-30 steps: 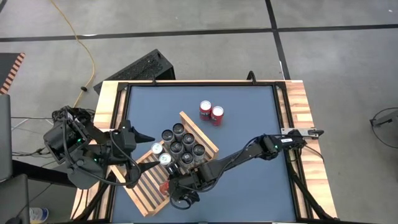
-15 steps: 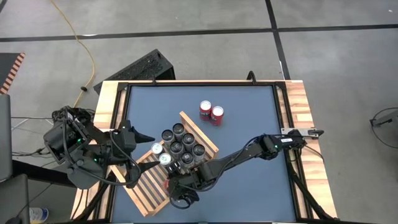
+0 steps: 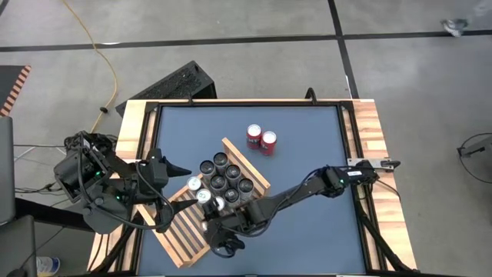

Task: Place canned beverage on shelf
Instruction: Put the bottom red soda can on the shelf

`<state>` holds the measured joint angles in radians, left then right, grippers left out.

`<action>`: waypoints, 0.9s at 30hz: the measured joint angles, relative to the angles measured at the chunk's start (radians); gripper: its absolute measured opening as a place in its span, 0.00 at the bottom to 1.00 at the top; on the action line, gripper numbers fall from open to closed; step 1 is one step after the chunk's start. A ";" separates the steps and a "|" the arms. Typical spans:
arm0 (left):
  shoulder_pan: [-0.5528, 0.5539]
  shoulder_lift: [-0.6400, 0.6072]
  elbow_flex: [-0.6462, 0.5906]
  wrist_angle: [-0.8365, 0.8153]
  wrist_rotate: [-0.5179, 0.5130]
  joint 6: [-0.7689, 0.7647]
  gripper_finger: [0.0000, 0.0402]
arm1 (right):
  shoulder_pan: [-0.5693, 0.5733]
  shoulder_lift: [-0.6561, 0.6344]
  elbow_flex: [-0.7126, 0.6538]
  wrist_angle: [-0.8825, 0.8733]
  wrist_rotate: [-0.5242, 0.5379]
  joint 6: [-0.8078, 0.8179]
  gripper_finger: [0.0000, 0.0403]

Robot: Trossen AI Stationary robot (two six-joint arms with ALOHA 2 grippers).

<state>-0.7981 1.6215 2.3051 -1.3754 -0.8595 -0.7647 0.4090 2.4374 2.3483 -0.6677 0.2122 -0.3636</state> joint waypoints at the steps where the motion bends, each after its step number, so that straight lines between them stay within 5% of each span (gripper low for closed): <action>1: 0.000 0.000 0.000 0.000 0.000 0.000 0.88 | 0.005 -0.001 0.008 0.008 0.000 -0.007 0.74; 6: 0.000 0.000 0.000 -0.004 0.017 -0.015 0.88 | 0.023 -0.059 0.008 0.075 0.011 -0.005 0.75; 13: -0.024 -0.002 -0.085 -0.037 -0.017 -0.084 0.88 | 0.034 -0.338 0.005 -0.137 0.209 0.015 0.75; 19: -0.066 -0.001 -0.311 0.053 -0.032 -0.270 0.88 | 0.036 -0.632 0.005 -0.265 0.349 0.181 0.75; 27: -0.079 0.000 -0.685 0.443 -0.100 -0.452 0.88 | 0.036 -0.865 0.003 -0.441 0.475 0.330 0.75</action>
<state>-0.8771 1.6215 1.6203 -0.9324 -0.9597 -1.2167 0.4446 1.5729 2.3517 -1.1085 0.6872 -0.0336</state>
